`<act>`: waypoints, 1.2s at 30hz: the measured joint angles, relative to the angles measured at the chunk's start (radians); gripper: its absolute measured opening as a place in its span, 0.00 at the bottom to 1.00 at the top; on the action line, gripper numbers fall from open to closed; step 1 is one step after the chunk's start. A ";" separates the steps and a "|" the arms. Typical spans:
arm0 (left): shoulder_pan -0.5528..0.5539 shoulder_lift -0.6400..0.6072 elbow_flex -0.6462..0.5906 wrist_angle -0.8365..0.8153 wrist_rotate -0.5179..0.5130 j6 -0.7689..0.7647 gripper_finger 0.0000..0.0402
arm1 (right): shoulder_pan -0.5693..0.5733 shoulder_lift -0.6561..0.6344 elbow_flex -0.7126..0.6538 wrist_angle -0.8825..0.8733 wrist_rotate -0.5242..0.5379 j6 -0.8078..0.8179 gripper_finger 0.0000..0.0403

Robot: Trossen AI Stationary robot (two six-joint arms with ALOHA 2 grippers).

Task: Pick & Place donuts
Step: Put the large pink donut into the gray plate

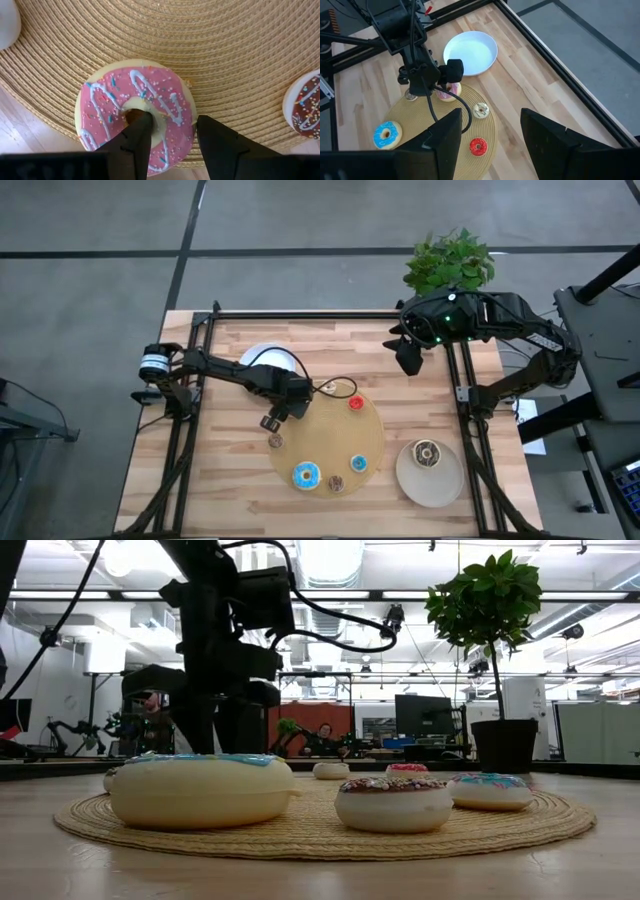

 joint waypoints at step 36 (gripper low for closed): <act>0.002 0.000 -0.005 -0.002 0.027 -0.030 0.32 | 0.000 0.000 0.000 0.001 0.000 0.000 0.48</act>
